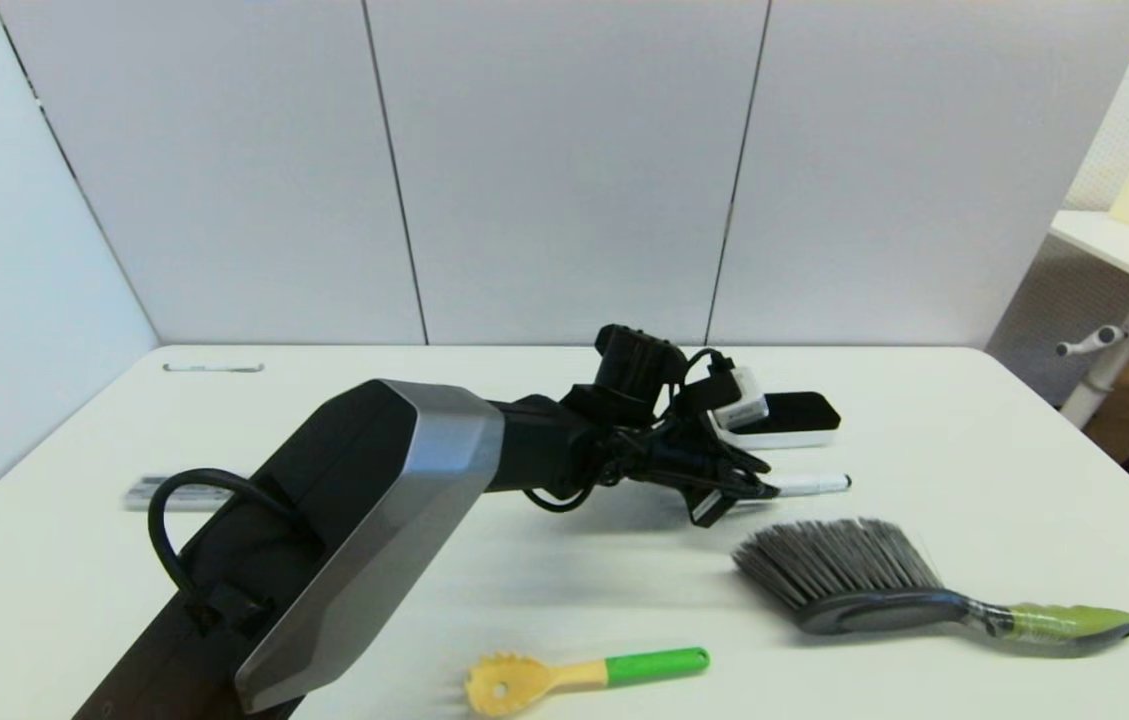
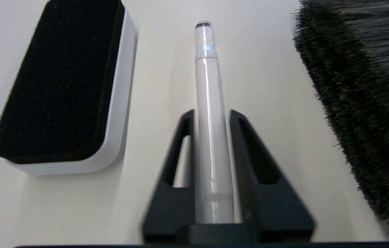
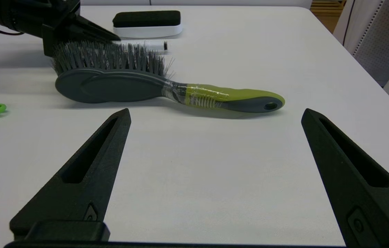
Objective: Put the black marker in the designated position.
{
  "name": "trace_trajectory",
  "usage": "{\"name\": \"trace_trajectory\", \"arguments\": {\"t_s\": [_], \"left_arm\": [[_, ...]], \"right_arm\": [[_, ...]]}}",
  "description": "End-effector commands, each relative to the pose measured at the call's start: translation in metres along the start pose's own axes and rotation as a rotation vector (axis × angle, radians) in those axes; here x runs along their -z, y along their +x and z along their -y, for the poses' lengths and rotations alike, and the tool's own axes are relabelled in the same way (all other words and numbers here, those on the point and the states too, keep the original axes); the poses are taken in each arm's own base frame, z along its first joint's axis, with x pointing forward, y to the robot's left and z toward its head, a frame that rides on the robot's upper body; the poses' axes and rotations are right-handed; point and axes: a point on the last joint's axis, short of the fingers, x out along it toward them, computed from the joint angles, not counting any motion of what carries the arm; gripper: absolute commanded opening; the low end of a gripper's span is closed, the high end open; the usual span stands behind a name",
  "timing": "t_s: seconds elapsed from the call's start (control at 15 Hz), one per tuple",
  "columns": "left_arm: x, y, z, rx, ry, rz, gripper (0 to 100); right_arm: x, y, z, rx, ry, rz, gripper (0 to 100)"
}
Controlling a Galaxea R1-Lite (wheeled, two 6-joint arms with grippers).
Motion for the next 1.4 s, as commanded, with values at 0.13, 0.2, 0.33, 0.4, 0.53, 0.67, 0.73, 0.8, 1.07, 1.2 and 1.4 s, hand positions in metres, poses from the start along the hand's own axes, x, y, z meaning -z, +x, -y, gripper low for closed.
{"name": "trace_trajectory", "arguments": {"t_s": [0.13,0.2,0.33,0.4,0.53,0.67,0.73,0.8,1.07,1.2,1.4], "left_arm": [[0.001,-0.003,-0.002,-0.002,0.005,-0.002,100],[-0.005,-0.008,-0.004,-0.008,0.009,0.000,100],[-0.032,-0.039,-0.011,-0.037,0.033,0.001,100],[-0.047,-0.060,-0.015,-0.058,0.051,-0.004,100],[-0.080,-0.105,-0.015,-0.098,0.074,-0.007,100],[-0.116,-0.156,-0.002,-0.130,0.067,-0.008,100],[-0.139,-0.189,0.014,-0.156,0.072,0.007,100],[-0.154,-0.215,0.032,-0.179,0.070,0.015,100],[-0.165,-0.310,0.136,-0.410,-0.006,-0.048,100],[-0.150,-0.349,0.190,-0.565,-0.036,-0.010,100],[-0.119,-0.386,0.247,-0.756,-0.031,0.100,100]], "right_arm": [[0.000,0.000,0.000,0.000,0.000,-0.001,100],[0.000,0.000,0.000,-0.002,0.000,0.002,100],[0.000,0.000,0.000,0.000,0.000,-0.001,100],[0.000,0.000,0.000,0.000,0.000,0.002,100],[0.000,0.000,0.000,0.000,0.000,0.002,100],[0.000,0.000,0.000,0.000,0.000,0.002,100],[0.000,0.000,0.000,0.000,0.000,0.002,100],[0.000,0.000,0.000,0.000,0.000,0.002,100],[0.000,0.000,0.000,0.000,0.000,-0.001,100],[0.000,0.000,0.000,-0.002,0.000,0.002,100],[0.000,0.000,0.000,-0.002,0.000,-0.001,100]]}}
